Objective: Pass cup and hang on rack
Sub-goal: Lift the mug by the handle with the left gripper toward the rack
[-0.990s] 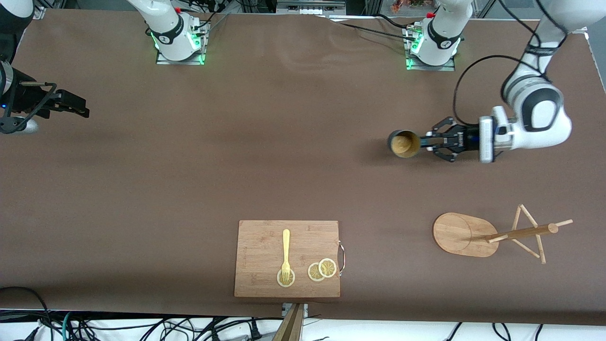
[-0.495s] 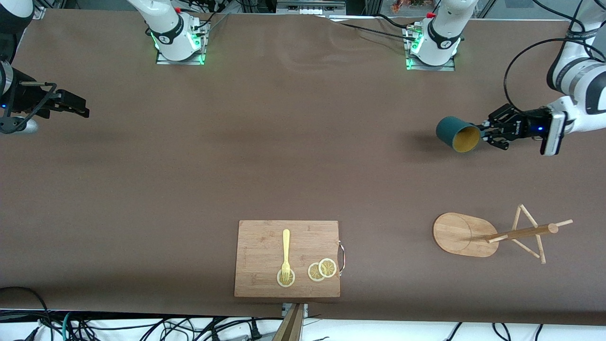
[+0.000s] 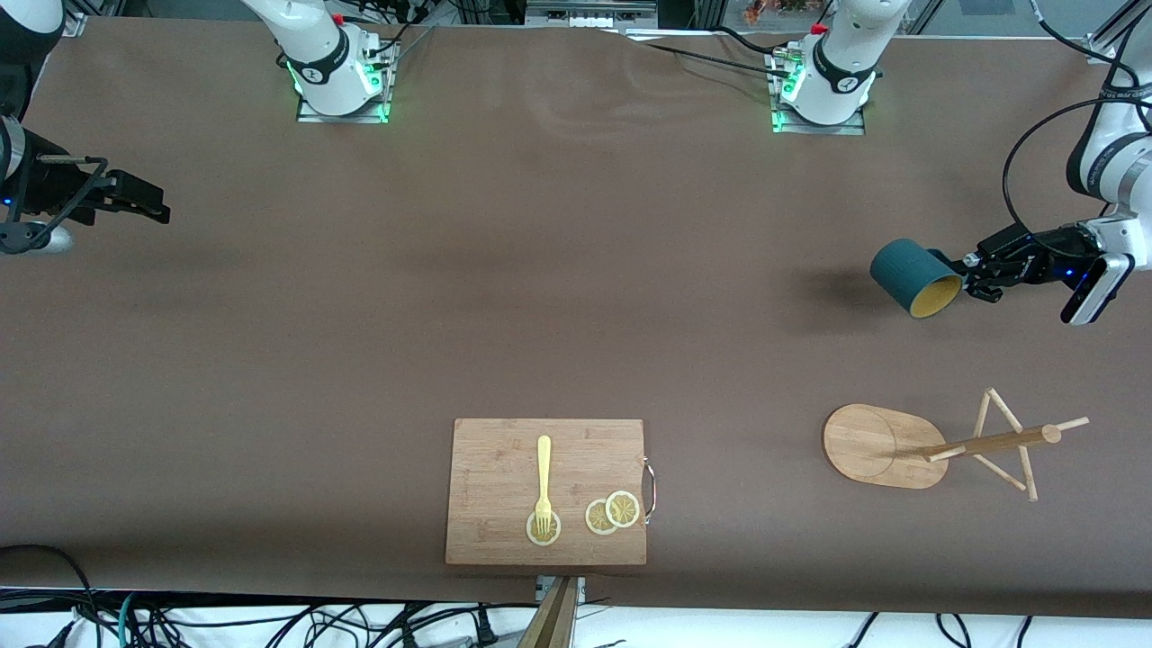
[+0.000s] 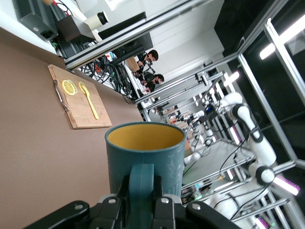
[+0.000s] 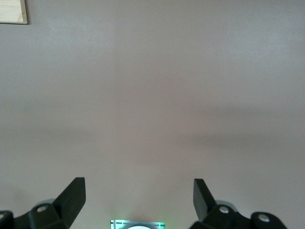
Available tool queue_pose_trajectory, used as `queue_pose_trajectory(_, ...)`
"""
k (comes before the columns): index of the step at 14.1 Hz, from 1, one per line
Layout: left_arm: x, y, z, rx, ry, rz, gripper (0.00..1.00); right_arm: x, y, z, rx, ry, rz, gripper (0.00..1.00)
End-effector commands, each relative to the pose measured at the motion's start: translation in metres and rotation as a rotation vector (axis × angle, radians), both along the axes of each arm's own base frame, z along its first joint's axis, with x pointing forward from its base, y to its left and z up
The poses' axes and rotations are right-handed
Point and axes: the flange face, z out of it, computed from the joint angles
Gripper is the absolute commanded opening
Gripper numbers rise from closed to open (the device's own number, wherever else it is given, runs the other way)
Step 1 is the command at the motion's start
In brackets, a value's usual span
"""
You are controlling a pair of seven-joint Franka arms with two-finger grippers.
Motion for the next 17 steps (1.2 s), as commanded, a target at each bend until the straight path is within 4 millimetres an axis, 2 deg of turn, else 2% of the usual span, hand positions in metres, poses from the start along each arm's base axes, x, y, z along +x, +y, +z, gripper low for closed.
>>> queue_pose_trajectory(1, 0.015, 0.008, 0.012, -0.06, 0.08, 0.017, 0.0, -0.001, 0.0, 0.005, 0.019, 0.006, 0.009, 1.0)
queue_pose_trajectory(3, 0.03, 0.012, 0.025, -0.063, 0.175, 0.028, 0.0, -0.002, 0.0, 0.004, 0.021, 0.012, 0.009, 1.0)
queue_pose_trajectory(7, 0.055, 0.025, 0.017, -0.115, 0.382, 0.081, 0.0, -0.002, 0.0, 0.004, 0.024, 0.012, 0.007, 1.0)
queue_pose_trajectory(12, 0.062, 0.03, 0.022, -0.186, 0.63, 0.121, 0.0, -0.002, 0.0, 0.004, 0.025, 0.012, 0.005, 1.0)
queue_pose_trajectory(16, 0.074, 0.045, 0.024, -0.201, 0.727, 0.191, 0.0, -0.001, 0.0, 0.004, 0.025, 0.014, 0.005, 1.0)
queue_pose_trajectory(17, 0.079, 0.038, 0.024, -0.199, 0.751, 0.189, 0.0, -0.001, 0.0, 0.004, 0.025, 0.014, 0.005, 1.0)
